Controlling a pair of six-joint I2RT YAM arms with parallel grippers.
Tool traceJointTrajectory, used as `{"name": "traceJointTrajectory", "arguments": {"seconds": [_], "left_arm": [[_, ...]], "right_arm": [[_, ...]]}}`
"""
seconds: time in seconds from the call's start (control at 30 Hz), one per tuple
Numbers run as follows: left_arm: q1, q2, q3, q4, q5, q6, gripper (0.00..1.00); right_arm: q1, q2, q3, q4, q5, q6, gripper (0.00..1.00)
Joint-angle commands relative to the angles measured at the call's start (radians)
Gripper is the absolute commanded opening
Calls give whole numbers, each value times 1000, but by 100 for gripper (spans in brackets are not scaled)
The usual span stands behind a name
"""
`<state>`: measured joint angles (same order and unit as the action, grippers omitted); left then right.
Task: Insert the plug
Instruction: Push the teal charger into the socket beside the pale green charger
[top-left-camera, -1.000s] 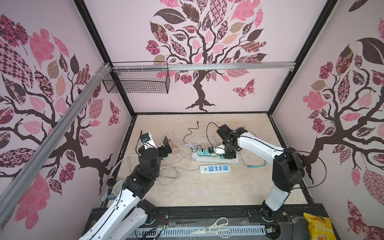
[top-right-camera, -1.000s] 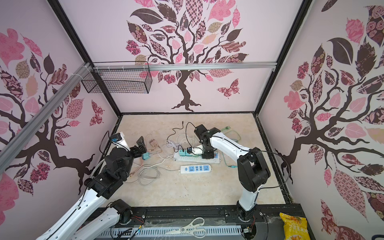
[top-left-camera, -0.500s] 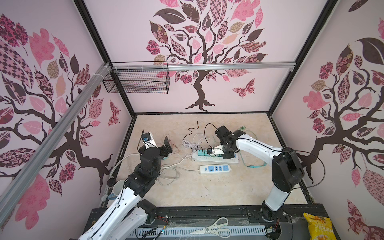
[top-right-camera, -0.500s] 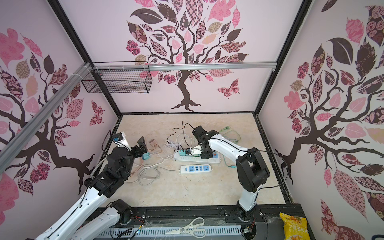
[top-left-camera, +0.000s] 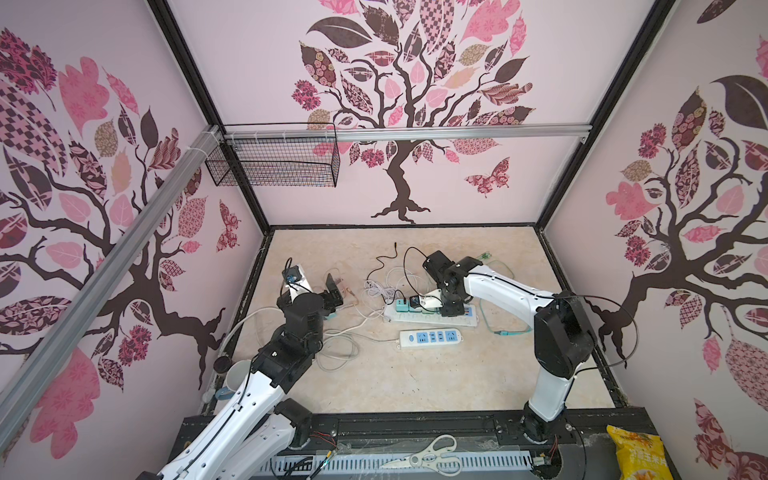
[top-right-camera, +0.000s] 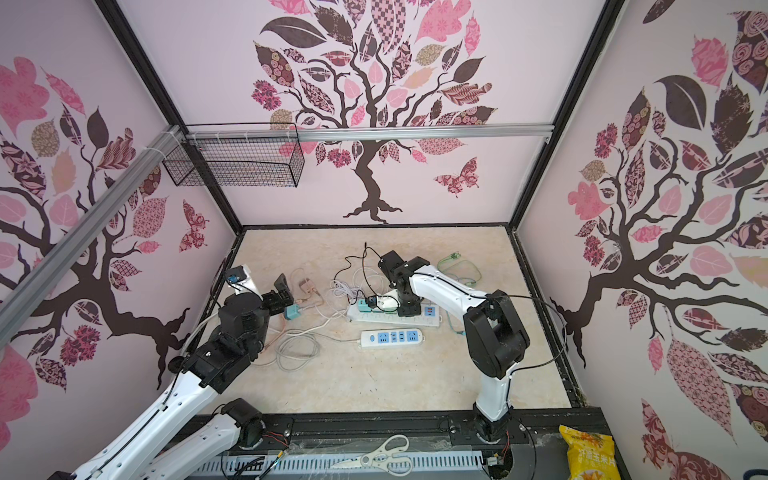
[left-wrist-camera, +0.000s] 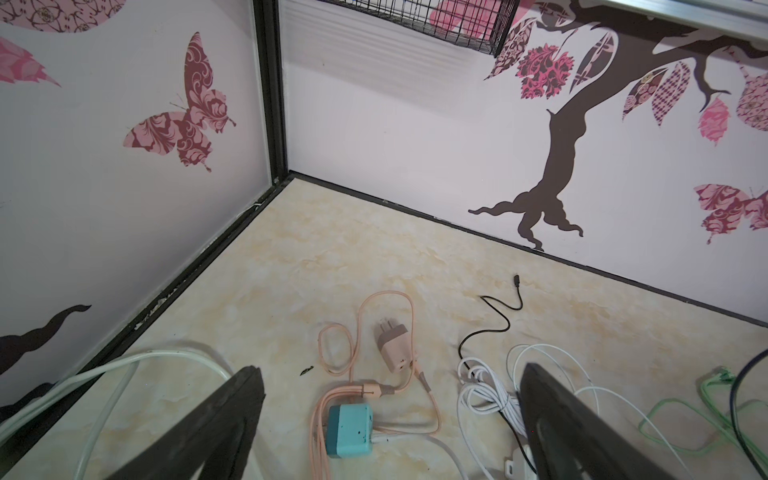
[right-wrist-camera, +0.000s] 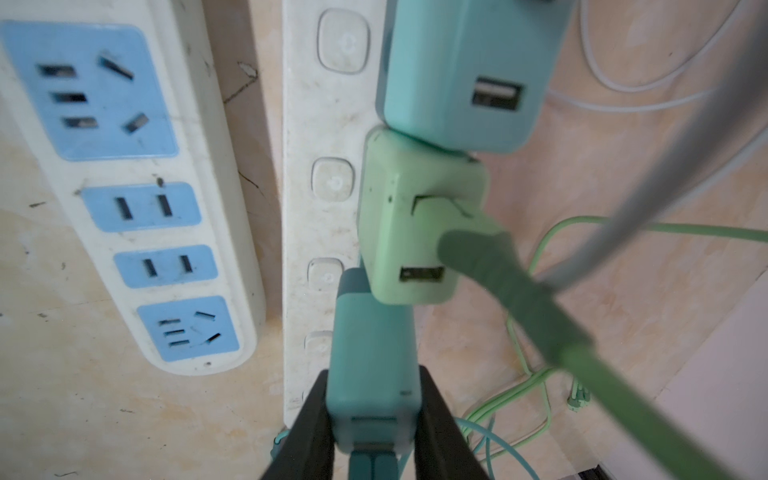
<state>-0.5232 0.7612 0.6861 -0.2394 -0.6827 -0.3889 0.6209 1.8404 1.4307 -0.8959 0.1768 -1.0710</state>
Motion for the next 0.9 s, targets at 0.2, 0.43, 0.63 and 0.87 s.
{"name": "traceJointTrajectory", "arguments": {"seconds": [0.2, 0.43, 0.63, 0.87], "left_arm": [[4, -1, 16, -15, -32, -1, 98], [4, 2, 19, -18, -34, 6, 98], [4, 0, 21, -26, -44, 5, 98], [4, 4, 23, -27, -43, 7, 98]], "right_arm": [[6, 172, 54, -67, -20, 59, 0], [0, 221, 78, -58, -59, 72, 5], [-11, 244, 96, -28, -64, 68, 11], [-27, 261, 93, -12, -104, 38, 12]]}}
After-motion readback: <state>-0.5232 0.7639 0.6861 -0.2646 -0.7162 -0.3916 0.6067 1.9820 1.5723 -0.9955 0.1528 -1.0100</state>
